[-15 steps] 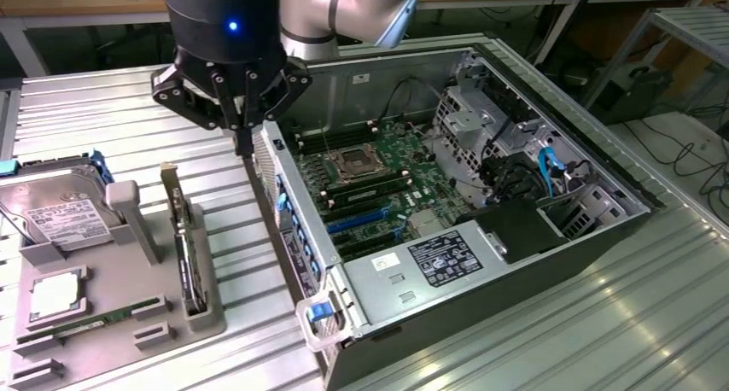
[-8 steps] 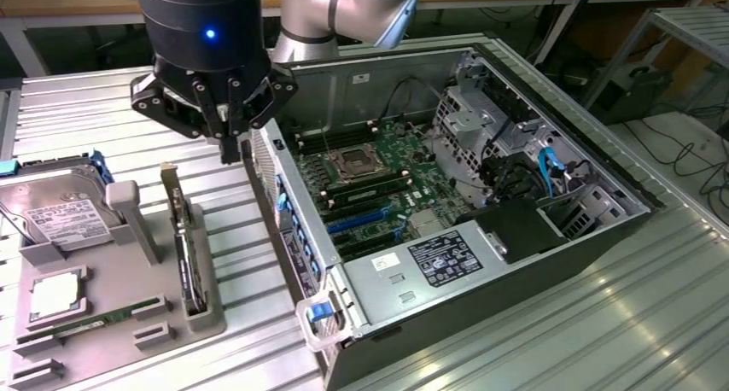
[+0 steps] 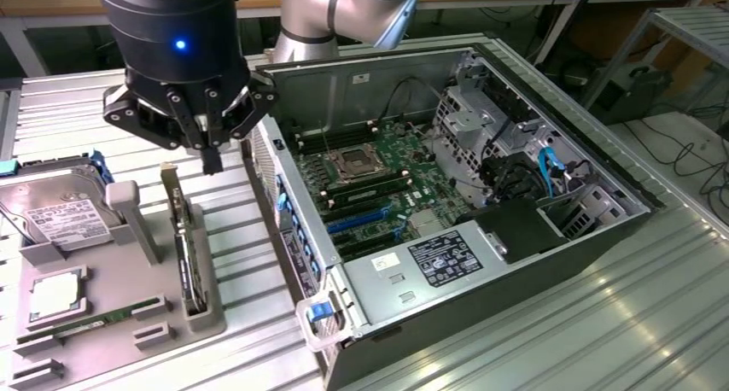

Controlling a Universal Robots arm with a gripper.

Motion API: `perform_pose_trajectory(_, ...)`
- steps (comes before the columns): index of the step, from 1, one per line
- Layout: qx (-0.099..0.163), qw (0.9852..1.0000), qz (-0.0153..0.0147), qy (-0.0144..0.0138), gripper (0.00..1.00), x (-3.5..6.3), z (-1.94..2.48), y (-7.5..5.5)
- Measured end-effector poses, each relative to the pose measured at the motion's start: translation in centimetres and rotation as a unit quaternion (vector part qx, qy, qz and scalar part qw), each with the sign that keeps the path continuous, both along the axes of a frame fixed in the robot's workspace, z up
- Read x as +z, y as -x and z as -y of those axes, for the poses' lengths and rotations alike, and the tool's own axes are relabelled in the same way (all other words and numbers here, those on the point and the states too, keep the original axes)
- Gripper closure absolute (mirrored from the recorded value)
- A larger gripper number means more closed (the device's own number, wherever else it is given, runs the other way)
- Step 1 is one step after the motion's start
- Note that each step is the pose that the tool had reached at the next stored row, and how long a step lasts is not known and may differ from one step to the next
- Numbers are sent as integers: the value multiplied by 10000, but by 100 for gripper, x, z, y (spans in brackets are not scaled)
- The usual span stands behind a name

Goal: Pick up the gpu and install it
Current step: 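Reach for the gpu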

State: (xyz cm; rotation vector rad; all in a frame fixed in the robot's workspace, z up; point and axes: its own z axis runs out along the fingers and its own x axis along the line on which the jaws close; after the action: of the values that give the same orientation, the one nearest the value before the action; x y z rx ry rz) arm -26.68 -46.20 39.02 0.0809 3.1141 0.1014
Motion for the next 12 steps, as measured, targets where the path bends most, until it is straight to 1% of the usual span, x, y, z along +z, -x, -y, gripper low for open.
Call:
perform_pose_trajectory(8,10,10000,0,0,89,-13,-10,163)
perform_pose_trajectory(10,12,10000,0,0,89,-20,-19,227)
perform_pose_trajectory(12,12,10000,-1,0,89,-24,-28,265)
